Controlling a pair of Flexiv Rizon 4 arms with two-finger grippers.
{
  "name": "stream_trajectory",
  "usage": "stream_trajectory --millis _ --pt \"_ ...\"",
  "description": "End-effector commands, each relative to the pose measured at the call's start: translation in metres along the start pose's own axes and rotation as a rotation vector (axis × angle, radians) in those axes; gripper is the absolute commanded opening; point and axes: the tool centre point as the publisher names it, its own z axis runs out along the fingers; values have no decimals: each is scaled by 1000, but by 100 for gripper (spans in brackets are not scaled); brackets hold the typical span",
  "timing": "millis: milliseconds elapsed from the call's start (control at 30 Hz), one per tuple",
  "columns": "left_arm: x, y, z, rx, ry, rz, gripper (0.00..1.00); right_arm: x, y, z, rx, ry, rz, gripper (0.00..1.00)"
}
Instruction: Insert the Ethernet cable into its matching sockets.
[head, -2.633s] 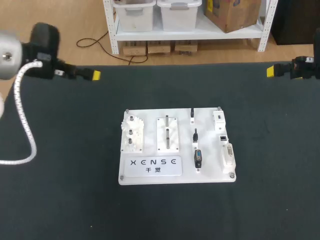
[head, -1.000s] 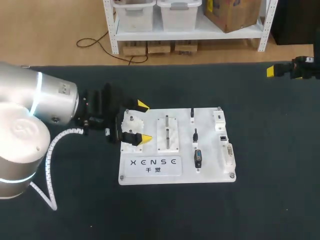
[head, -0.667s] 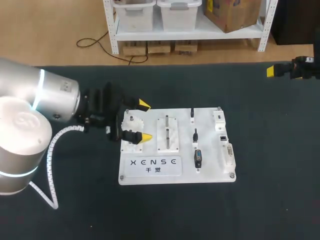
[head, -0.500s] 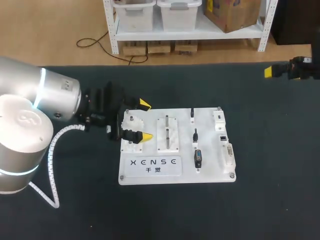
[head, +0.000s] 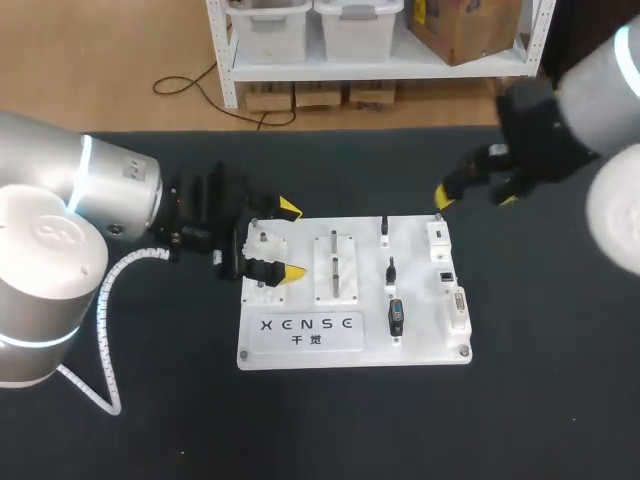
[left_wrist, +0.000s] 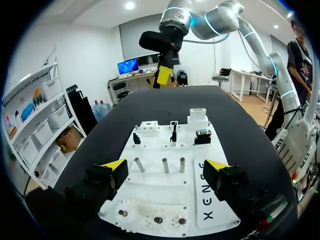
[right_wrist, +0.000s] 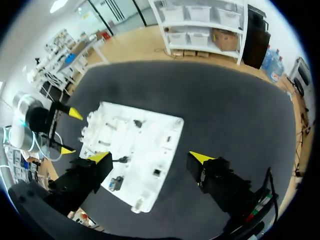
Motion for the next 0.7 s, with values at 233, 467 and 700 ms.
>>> stream_trajectory --millis 233,467,700 --pt "1 0 0 -2 -4 2 100 18 62 37 273 67 -12 100" --pt "1 0 0 -2 -4 2 100 30 68 65 298 149 36 100" --pt "1 0 0 -2 -4 2 100 36 58 82 323 157 66 100"
